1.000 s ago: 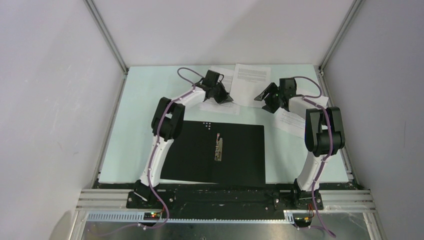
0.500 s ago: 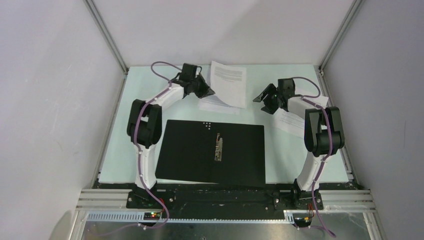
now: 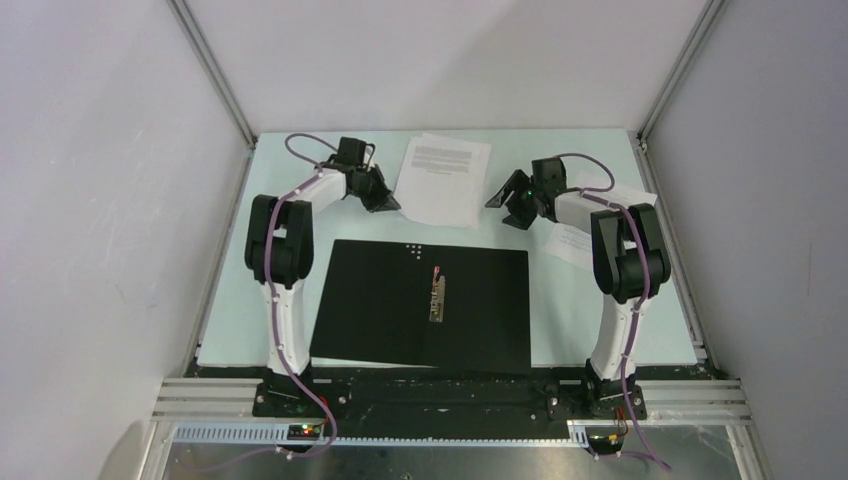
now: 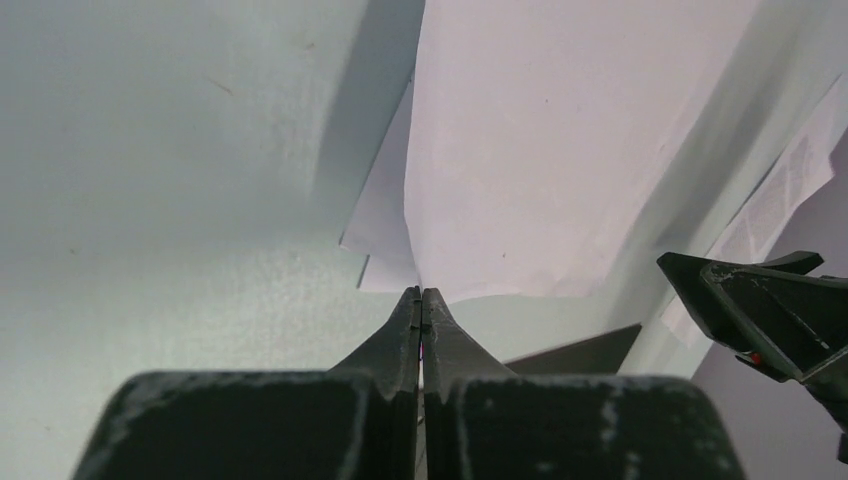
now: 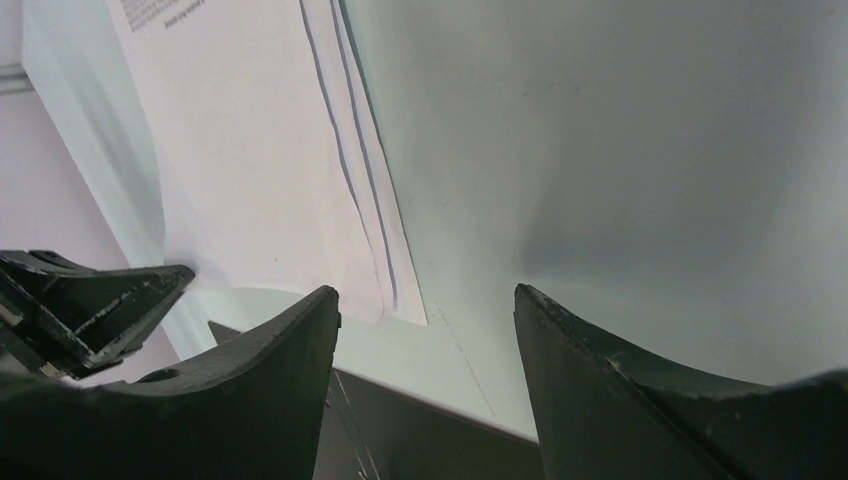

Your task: Put the files into the folder

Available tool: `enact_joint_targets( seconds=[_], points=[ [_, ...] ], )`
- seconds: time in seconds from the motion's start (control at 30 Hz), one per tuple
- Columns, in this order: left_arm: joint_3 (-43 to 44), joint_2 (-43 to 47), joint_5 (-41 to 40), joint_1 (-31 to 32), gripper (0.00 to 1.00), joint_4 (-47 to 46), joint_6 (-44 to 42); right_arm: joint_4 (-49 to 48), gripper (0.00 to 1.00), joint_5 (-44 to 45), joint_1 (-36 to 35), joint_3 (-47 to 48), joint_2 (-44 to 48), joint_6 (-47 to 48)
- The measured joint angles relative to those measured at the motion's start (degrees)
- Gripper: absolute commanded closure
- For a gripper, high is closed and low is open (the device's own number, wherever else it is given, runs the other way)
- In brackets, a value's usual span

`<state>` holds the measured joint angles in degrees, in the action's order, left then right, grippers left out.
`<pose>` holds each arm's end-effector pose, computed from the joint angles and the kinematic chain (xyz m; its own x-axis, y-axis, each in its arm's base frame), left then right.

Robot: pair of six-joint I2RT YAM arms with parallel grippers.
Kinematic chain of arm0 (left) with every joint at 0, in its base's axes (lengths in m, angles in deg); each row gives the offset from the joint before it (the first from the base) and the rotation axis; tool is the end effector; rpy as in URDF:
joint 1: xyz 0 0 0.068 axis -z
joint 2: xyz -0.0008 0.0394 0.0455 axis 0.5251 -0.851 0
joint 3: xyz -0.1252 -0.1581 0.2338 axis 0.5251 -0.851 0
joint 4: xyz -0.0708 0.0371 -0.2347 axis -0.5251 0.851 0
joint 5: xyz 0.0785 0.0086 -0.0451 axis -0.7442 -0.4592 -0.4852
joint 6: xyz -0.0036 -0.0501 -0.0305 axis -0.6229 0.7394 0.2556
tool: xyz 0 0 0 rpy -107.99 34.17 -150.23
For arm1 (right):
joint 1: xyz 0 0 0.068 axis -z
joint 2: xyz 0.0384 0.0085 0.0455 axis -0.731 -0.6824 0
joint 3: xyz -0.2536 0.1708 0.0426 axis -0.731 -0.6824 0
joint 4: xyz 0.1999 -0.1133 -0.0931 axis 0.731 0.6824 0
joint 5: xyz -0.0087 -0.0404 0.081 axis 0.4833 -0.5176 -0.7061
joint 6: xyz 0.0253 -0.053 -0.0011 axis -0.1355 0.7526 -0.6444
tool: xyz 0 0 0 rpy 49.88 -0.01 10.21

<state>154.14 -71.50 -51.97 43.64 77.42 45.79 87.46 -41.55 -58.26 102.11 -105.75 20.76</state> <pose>0.4597 -0.1131 0.2029 -0.8693 -0.4341 -0.2363 -0.2262 0.7745 -0.5907 0.4236 0.0972 0.1993 -0.7656 0.5564 -0.3229 0.2478 0.7183 0.6501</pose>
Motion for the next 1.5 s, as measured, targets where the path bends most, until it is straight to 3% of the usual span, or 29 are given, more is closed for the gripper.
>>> enact_joint_targets(
  seconds=[0.07,0.1,0.13,0.17,0.23,0.37,0.63,0.93,1.13,1.5],
  points=[
    [1.7,-1.18,0.22,-0.22,0.89,1.4,-1.68,0.02,0.3,-0.07,-0.66,0.24,-0.72,0.0],
    [2.32,-1.6,0.24,-0.22,0.77,1.95,-2.45,0.04,0.3,-0.15,-0.94,0.42,-0.98,0.0],
    [2.84,-1.97,0.31,-0.2,0.73,2.56,-3.04,0.04,0.3,-0.24,-1.18,0.59,-1.22,0.0],
    [3.08,-2.12,0.35,-0.2,0.59,2.93,-3.78,0.04,0.29,-0.28,-1.42,0.85,-1.42,0.0],
    [3.13,-2.16,0.33,-0.13,0.45,3.87,-4.81,-0.02,0.29,-0.42,-1.86,1.42,-1.86,0.02],
    [2.69,-2.03,-0.44,-0.09,0.33,4.61,-6.01,-0.24,0.28,-0.46,-2.36,2.29,-2.73,0.02],
    [2.64,1.51,-8.07,-0.11,0.32,7.08,-8.11,-1.31,0.25,-0.96,-2.4,3.28,-3.93,0.07],
    [17.99,-5.77,-9.86,-0.11,0.31,5.53,-9.4,-2.29,0.22,0.5,-3.32,6.08,-5.95,-0.26],
    [18.38,-12.02,-9.55,0.04,0.32,5.81,-8.94,-1.31,0.21,5.27,-5.73,8.02,-6.64,0.07],
    [18.97,-12.37,-9.64,2.75,0.39,5.38,-7.91,-1.77,0.2,4.66,-7.74,13.07,-10.54,-0.72]
  ],
)
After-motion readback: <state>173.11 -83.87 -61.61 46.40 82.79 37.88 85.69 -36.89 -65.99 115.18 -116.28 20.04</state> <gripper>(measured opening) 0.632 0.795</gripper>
